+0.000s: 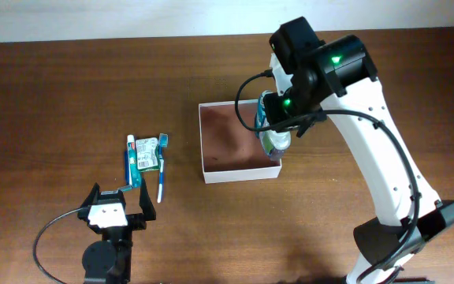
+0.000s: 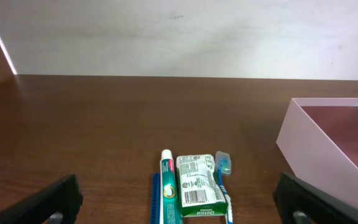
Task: Pack container
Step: 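Lift the soap bottle and carry it left over the pink box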
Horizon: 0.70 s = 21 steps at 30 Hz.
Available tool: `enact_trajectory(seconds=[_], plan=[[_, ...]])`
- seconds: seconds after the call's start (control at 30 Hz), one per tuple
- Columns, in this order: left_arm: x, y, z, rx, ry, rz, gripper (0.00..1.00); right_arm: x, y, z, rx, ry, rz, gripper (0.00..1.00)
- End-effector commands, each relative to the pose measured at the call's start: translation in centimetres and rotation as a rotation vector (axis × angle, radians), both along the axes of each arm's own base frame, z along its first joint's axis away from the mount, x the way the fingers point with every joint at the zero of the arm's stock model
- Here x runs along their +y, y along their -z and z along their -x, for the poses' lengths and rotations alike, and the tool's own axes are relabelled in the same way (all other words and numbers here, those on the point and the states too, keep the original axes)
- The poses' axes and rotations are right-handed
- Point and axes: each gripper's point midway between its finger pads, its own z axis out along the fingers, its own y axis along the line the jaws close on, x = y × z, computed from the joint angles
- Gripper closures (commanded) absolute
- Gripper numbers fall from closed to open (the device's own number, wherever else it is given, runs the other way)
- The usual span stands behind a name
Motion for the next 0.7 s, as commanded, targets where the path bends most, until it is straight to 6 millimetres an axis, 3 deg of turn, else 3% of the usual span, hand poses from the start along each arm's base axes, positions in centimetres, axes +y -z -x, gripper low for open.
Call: enact_trajectory(seconds=[0.0,0.4,0.67], plan=[[0.2,0.3,0.0,0.004,-0.01,0.001,0.0,0.2,-0.6,0.3,-0.032,-0.022,0.001,0.76],[0.2,0.3,0.0,0.004,-0.01,0.001,0.0,2.9,0.6,-0.2,-0.036,-0.073,-0.002,0.76],[0.2,0.3,0.0,0.004,-0.01,0.001,0.0,2.3,2.4,-1.0,-0.011,-0.041,0.062,0.76]])
